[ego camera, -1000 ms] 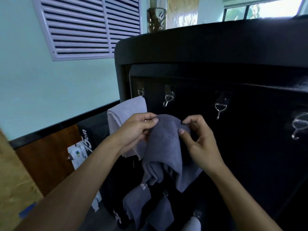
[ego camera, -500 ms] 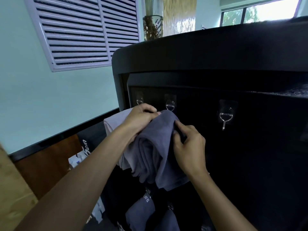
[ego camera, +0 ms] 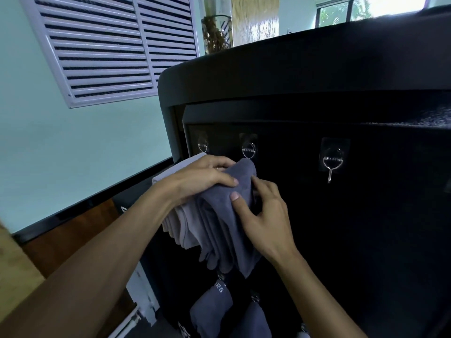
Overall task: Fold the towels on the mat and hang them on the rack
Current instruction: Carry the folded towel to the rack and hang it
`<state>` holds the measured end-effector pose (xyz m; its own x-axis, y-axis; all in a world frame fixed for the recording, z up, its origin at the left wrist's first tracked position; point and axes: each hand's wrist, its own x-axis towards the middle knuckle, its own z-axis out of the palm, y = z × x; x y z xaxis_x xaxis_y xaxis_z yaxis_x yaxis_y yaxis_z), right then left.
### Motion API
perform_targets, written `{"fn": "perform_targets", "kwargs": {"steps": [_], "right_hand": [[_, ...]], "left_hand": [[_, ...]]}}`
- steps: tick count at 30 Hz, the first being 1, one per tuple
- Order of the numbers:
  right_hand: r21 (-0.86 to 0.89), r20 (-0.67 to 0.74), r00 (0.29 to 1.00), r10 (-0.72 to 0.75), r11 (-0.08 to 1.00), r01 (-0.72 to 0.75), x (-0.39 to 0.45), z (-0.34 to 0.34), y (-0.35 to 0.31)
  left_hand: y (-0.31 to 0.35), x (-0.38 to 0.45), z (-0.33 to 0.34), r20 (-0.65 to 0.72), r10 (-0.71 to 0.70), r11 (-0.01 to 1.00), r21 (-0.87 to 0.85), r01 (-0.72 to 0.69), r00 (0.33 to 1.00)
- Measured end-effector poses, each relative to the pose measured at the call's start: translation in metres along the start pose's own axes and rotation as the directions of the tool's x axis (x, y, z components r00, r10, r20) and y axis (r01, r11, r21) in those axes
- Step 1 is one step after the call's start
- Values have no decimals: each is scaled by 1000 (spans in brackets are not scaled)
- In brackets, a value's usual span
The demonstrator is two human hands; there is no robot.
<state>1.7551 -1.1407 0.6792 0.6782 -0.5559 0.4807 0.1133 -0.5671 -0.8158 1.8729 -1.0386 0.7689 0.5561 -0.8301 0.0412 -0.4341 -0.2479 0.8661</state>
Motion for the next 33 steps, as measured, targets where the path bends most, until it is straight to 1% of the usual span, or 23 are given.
{"fn": "perform_targets", "kwargs": {"steps": [1, 3, 5, 8, 11, 13, 16, 18, 20, 23, 25, 27, 30, 33], "right_hand": [[52, -7, 1000, 12, 999, -11, -1, 3, 1], [131, -20, 999, 34, 991, -32, -3, 10, 1], [145, -42, 998, 45, 989, -39, -5, 15, 2], [131, -38, 999, 31, 991, -25, -6, 15, 1], [87, 3, 1000, 29, 996, -29, -7, 6, 1], [19, 13, 1000, 25, 1000, -25, -9, -2, 1], [-105, 8, 1000, -1, 995, 2, -21, -17, 5], [-181, 31, 999, -37, 983, 42, -30, -26, 9], [-234, 79, 995, -69, 968, 86, -38, -34, 11], [-260, 162, 980, -119, 953, 159, -49, -46, 11], [-263, 229, 956, -185, 933, 244, -54, -53, 10], [-250, 299, 922, -247, 912, 326, -58, -58, 9], [-174, 413, 848, -332, 885, 432, -68, -63, 13], [-54, 525, 765, -374, 882, 469, -82, -69, 23]], "left_hand": [[2, 1, -1, 13, -10, 1000, 5, 10, 1000], [5, 1, -2, 38, -21, 996, 86, 18, 999], [7, -1, 0, 62, -39, 979, 203, 26, 997], [6, -7, 2, 67, -64, 970, 238, 46, 996], [5, -11, 5, -32, -21, 954, 298, 29, 999], [4, -17, 9, -127, 61, 918, 397, -5, 990], [0, -40, 16, -250, 236, 856, 511, -79, 939], [-5, -62, 23, -302, 286, 824, 562, -73, 909], [-10, -84, 32, -355, 297, 784, 620, -14, 886], [-19, -115, 50, -456, 277, 714, 687, 137, 846], [-26, -135, 70, -507, 267, 674, 706, 218, 819], [-35, -155, 99, -529, 236, 626, 724, 289, 815], [-52, -180, 150, -578, 108, 557, 710, 432, 809], [-58, -204, 200, -645, -28, 519, 643, 563, 763]]}}
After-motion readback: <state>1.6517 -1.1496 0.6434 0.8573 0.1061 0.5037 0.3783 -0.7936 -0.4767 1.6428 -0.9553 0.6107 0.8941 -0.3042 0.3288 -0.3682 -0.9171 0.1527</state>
